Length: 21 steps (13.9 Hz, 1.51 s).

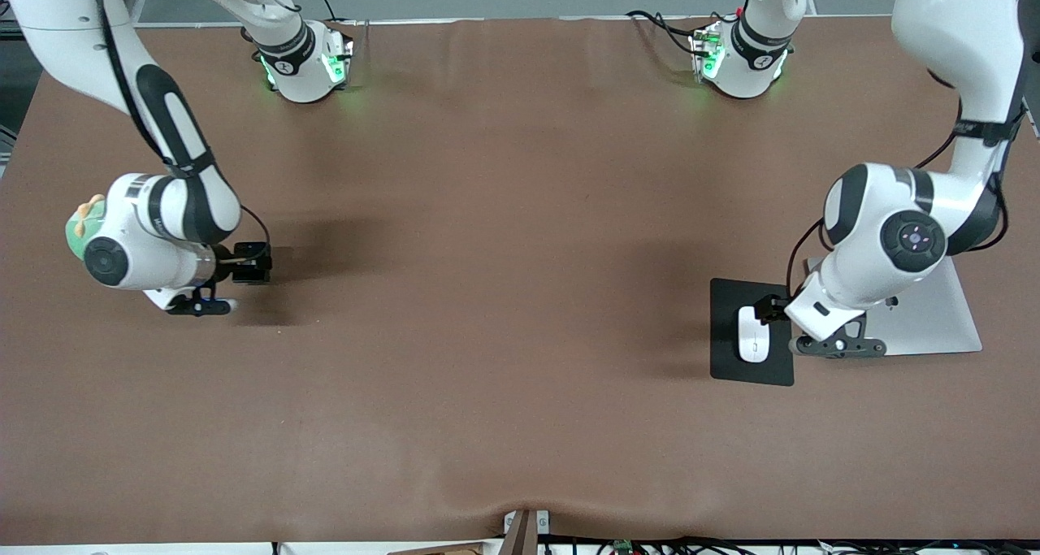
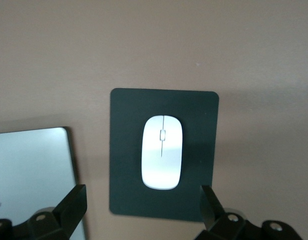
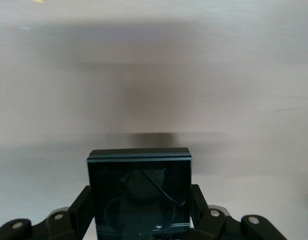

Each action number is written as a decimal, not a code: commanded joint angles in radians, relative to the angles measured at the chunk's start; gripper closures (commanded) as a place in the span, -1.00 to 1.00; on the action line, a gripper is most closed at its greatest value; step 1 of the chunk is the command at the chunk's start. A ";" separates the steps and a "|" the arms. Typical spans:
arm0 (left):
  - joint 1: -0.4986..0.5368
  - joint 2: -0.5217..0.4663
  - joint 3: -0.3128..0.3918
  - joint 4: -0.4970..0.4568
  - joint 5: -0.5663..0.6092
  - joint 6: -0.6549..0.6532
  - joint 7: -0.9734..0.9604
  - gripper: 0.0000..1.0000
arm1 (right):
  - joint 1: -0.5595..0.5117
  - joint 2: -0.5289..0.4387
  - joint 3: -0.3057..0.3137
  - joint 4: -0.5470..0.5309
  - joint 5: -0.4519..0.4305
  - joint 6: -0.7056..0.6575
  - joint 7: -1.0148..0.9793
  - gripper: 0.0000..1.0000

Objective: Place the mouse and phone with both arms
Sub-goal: 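Carry the phone toward the plush toy while the left gripper releases and withdraws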

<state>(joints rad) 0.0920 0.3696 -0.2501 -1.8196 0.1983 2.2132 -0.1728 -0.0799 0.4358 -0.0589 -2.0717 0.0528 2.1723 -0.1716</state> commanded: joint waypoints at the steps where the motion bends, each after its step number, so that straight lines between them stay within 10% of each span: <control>1: -0.012 -0.108 0.003 -0.017 -0.019 -0.094 0.029 -1.00 | -0.055 -0.043 0.019 -0.089 -0.016 0.076 -0.054 1.00; 7: -0.162 -0.316 0.181 -0.018 -0.120 -0.294 0.064 -1.00 | -0.057 -0.037 0.017 -0.159 -0.022 0.182 -0.055 1.00; 8: -0.163 -0.346 0.184 -0.017 -0.132 -0.328 0.085 -1.00 | -0.057 -0.035 0.017 -0.157 -0.027 0.182 -0.055 0.76; 9: -0.161 -0.371 0.184 -0.007 -0.140 -0.363 0.107 -1.00 | -0.055 -0.035 0.019 -0.153 -0.027 0.182 -0.055 -0.38; 10: -0.152 -0.383 0.184 0.028 -0.143 -0.415 0.119 -1.00 | -0.054 -0.032 0.019 -0.145 -0.027 0.173 -0.055 -0.99; 15: -0.147 -0.385 0.184 0.215 -0.174 -0.671 0.173 -1.00 | -0.052 -0.019 0.021 -0.052 -0.028 0.138 -0.089 -1.00; 21: -0.146 -0.390 0.232 0.293 -0.174 -0.794 0.319 -1.00 | -0.014 0.009 0.021 0.307 -0.096 -0.170 -0.082 -1.00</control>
<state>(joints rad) -0.0529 -0.0265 -0.0263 -1.5743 0.0452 1.4724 0.1163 -0.1172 0.4229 -0.0414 -1.8918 -0.0123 2.1069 -0.2533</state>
